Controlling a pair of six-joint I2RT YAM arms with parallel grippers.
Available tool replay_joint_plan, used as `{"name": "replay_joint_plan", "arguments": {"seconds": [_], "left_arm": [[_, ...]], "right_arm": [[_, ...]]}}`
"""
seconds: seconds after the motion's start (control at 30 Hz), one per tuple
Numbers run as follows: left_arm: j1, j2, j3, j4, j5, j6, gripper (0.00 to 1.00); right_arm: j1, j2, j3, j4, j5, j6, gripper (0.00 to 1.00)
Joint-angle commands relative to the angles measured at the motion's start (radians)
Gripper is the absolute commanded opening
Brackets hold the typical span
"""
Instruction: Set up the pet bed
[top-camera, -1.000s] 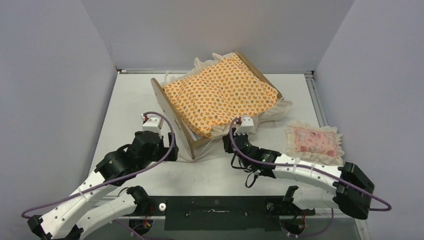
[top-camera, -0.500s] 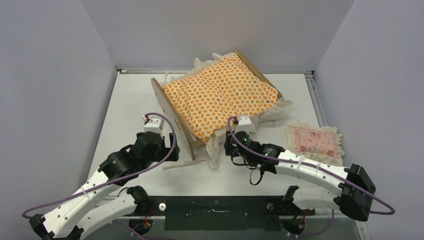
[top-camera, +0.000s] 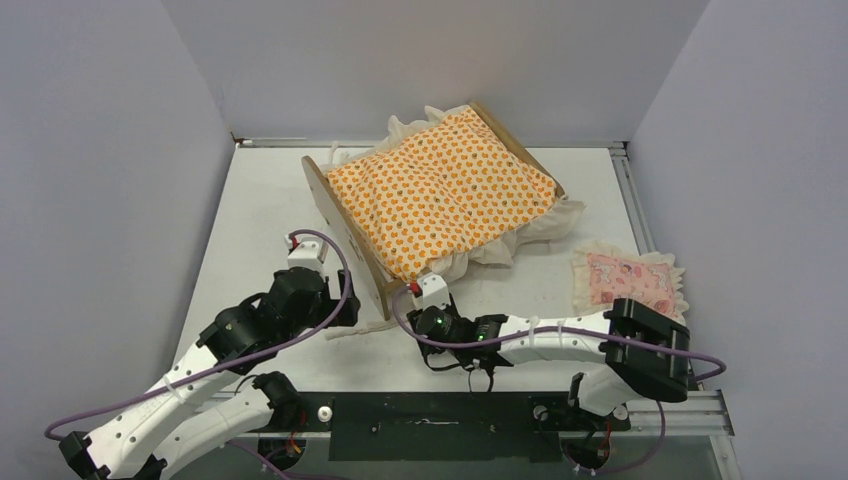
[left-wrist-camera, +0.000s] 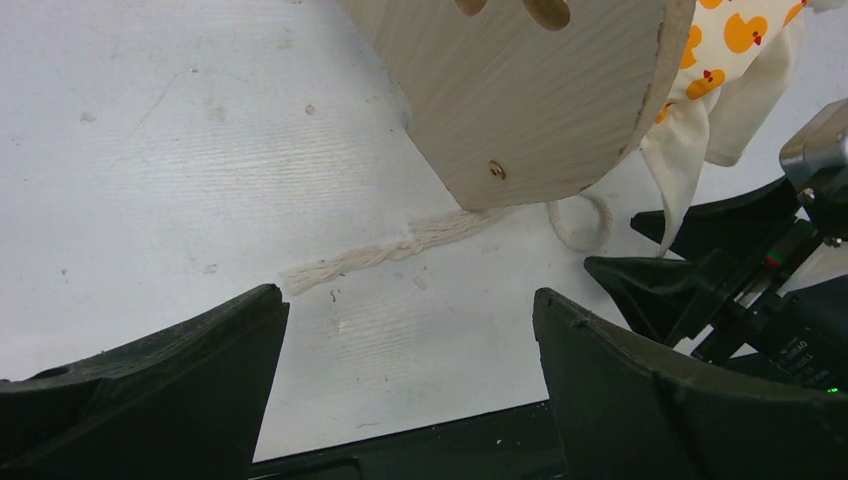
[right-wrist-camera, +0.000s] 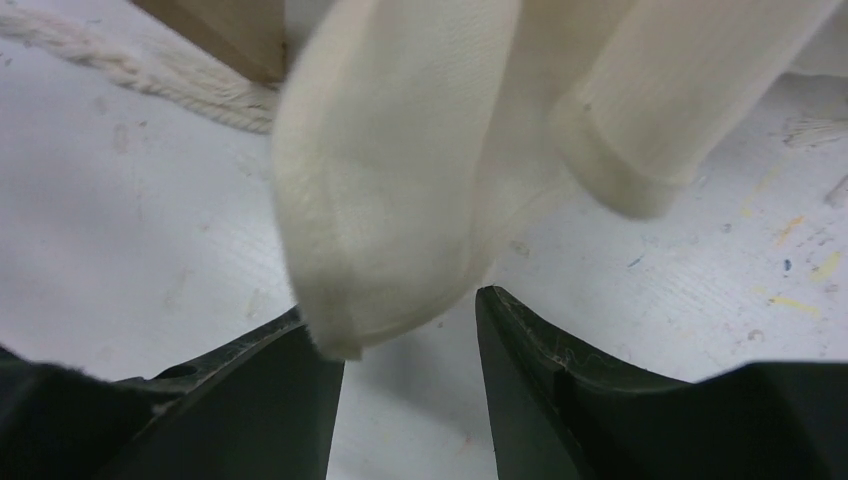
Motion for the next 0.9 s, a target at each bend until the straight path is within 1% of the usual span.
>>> {"name": "replay_joint_plan", "arguments": {"seconds": [0.0,0.13,0.4,0.47,0.53,0.6,0.67,0.7,0.87], "left_arm": [[0.007,-0.014,-0.006,0.029,0.024,-0.023,0.93],[0.007,-0.018,-0.006,0.029,0.025,-0.025,0.93],[0.010,-0.001,0.007,0.032,0.029,-0.014,0.93],[0.011,-0.001,0.008,0.032,0.030,-0.014,0.93],[0.012,-0.001,0.008,0.034,0.029,-0.012,0.93],[0.013,-0.004,0.006,0.034,0.028,-0.011,0.93],[0.016,-0.005,0.003,0.035,0.025,-0.011,0.93],[0.016,-0.006,0.003,0.037,0.024,-0.010,0.93],[0.024,-0.006,0.003,0.046,0.011,-0.003,0.93]], "right_arm": [[-0.006,0.030,0.012,0.077,0.156,0.019,0.49],[-0.019,0.061,-0.003,0.112,0.181,0.033,0.46],[-0.030,0.165,-0.025,0.152,0.156,0.062,0.40],[-0.030,0.173,-0.037,0.135,0.158,0.084,0.37],[-0.027,0.167,-0.045,0.092,0.159,0.100,0.30],[-0.025,0.145,-0.051,0.058,0.155,0.099,0.18],[-0.018,0.090,-0.050,0.020,0.136,0.088,0.07],[-0.013,0.055,-0.043,-0.006,0.136,0.081,0.06],[-0.003,-0.138,0.044,-0.143,0.177,0.022,0.05]]}}
